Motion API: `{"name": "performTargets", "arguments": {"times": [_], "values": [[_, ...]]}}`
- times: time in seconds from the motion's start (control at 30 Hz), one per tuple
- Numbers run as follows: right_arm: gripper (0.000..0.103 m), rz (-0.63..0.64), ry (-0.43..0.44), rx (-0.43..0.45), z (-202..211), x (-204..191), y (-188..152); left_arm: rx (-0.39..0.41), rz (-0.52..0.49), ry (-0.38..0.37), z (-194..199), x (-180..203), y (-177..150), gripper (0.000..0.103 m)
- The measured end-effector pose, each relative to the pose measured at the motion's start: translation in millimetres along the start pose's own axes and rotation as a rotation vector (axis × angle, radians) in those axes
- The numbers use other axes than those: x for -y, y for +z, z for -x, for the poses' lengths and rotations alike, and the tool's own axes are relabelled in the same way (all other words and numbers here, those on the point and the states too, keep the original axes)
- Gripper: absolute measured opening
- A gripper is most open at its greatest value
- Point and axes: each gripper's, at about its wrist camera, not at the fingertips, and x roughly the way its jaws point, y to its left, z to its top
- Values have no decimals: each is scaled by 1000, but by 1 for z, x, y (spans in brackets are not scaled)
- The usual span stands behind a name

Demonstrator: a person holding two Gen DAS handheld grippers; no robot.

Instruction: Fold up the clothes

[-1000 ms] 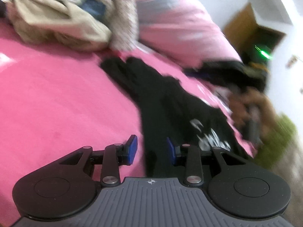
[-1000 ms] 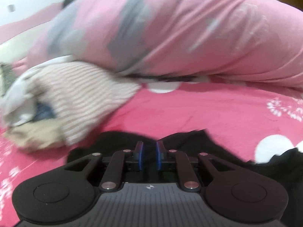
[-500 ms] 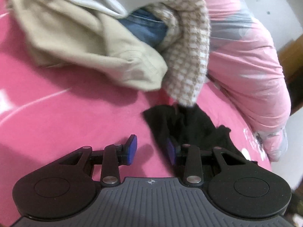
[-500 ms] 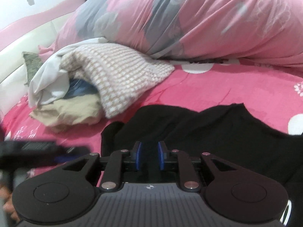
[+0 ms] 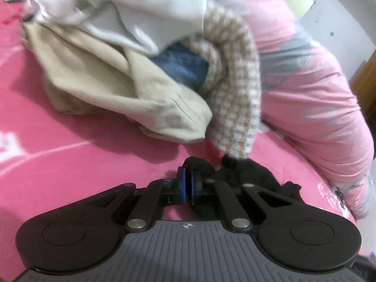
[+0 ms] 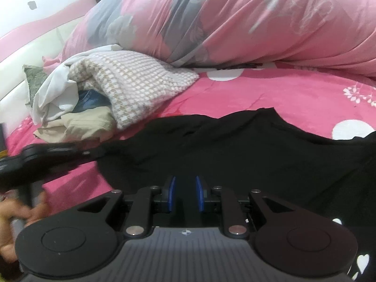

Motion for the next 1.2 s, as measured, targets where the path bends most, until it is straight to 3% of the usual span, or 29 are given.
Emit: {"name": "performTargets", "arguments": {"times": [0.27,0.43,0.53,0.57,0.67,0.73,0.8,1.07,1.2], "values": [[20,39,-16,-12,-20,-21,18,-16,23,72,8,-11,-22,3],[20,163,32,27,-48,-71,40,-10,81,48,10,-20,-25,5],[20,201,0,71,-78,-99,63,-23,129,34,6,-24,-24,6],[20,197,5,60,-92,-102,73,-25,137,32,7,-25,-23,6],[19,214,75,-85,-147,-111,93,-28,152,30,6,-26,-23,7],[17,219,46,-87,-174,-119,101,-29,162,31,5,-26,-23,7],[2,189,54,-71,-196,-123,112,-29,170,30,4,-26,-23,7],[2,78,85,-7,-250,-118,162,-18,165,28,2,-26,-25,7],[3,127,76,-65,-224,-103,157,-2,130,35,5,-21,-28,6]]}}
